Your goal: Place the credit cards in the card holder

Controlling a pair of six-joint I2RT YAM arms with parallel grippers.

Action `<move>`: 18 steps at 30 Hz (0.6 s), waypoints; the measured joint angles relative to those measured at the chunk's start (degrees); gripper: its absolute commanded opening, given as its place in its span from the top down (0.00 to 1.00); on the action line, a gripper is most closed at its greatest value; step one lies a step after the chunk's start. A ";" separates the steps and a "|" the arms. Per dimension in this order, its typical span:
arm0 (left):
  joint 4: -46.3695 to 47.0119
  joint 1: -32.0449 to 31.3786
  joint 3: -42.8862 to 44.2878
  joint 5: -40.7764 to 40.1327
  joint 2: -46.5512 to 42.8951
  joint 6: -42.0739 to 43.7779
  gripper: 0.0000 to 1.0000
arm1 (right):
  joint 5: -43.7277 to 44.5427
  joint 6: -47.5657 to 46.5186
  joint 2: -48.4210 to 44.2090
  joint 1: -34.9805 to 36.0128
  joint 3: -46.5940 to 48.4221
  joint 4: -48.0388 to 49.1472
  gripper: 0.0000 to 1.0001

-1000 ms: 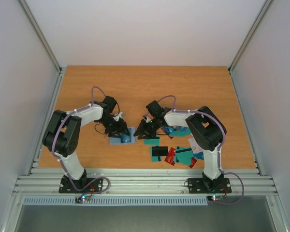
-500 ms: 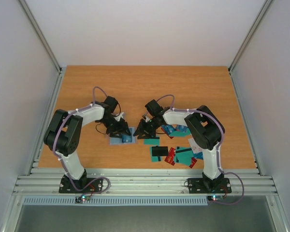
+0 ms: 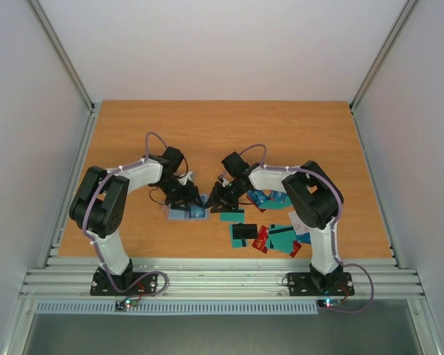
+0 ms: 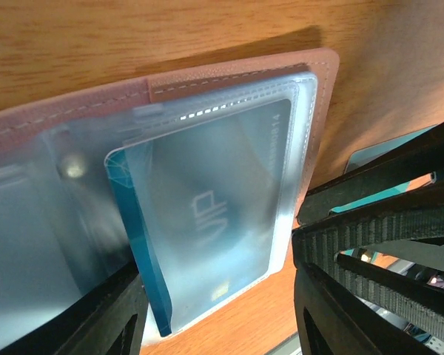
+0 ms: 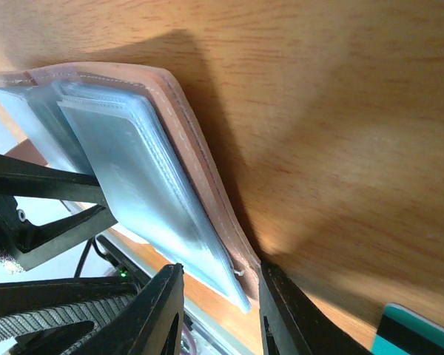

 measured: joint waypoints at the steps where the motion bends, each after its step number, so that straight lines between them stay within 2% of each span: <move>1: 0.02 -0.04 0.04 0.00 0.04 -0.13 0.44 | 0.02 -0.04 0.00 0.00 0.00 -0.07 0.69; 10: -0.59 -0.72 1.16 -1.62 -0.74 0.00 0.40 | 0.96 -1.81 -0.04 0.00 0.87 -2.21 0.70; 18: -3.98 -1.07 1.57 -5.70 -7.67 1.42 0.36 | 4.15 -4.00 -1.68 0.11 0.92 -4.85 0.69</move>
